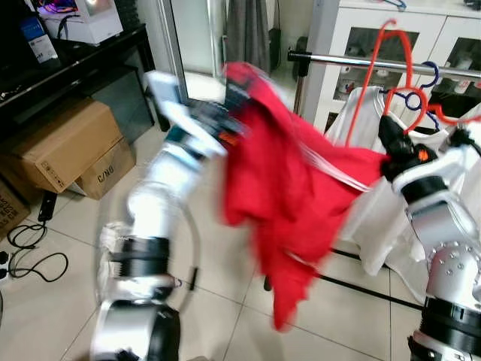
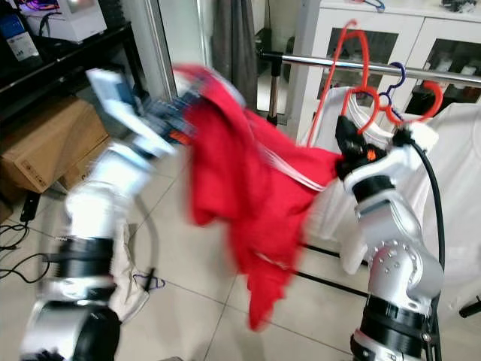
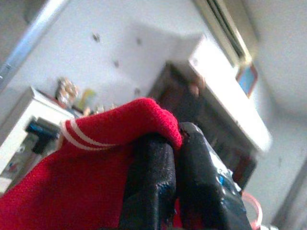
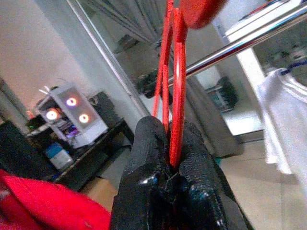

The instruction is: Hang hanger

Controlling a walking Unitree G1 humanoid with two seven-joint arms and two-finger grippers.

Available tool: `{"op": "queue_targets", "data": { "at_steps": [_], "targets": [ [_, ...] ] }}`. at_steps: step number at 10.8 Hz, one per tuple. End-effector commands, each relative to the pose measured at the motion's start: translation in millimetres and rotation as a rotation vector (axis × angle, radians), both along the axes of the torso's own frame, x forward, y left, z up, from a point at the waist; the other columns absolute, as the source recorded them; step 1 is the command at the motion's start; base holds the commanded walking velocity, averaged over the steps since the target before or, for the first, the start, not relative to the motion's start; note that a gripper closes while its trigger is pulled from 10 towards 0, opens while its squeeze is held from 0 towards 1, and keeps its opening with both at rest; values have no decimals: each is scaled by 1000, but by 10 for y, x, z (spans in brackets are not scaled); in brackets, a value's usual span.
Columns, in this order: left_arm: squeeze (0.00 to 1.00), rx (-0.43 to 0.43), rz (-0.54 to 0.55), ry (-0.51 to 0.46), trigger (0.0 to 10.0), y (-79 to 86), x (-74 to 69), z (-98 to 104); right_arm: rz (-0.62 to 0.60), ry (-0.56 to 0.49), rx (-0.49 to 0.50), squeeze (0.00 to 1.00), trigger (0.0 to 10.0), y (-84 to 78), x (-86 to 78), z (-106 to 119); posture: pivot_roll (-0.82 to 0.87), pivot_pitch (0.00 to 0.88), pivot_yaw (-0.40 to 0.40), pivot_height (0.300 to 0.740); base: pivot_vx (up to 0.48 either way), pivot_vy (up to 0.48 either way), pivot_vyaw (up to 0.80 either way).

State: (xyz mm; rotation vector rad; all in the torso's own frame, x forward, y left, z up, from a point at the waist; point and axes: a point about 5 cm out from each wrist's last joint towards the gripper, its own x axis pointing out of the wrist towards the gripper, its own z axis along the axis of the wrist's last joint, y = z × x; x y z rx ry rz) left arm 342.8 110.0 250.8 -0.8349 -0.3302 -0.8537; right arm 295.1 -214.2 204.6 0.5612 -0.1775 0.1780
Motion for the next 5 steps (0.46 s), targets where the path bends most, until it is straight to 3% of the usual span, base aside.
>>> {"op": "queue_targets", "data": {
  "at_steps": [1,2,3,4,5],
  "targets": [
    [0,-102,38,-45,0,184,8,209,-32,13,-30,0,0,-78,-21,-26,-37,0,60,740,0,0,0],
    [0,-193,-25,-63,0,243,-65,288,-31,41,-201,0,0,-40,-26,-108,-29,0,55,740,0,0,0],
    [0,-99,-86,-44,0,71,-117,198,2,15,-265,0,0,96,-5,-84,-26,0,54,740,0,0,0],
    [0,-26,-122,-21,0,-77,-147,104,17,-6,-207,0,0,182,19,-38,-23,0,51,740,0,0,0],
    [0,150,-178,76,0,-400,-187,-159,20,-76,48,0,0,316,84,132,-21,0,50,740,0,0,0]
  ]
}}
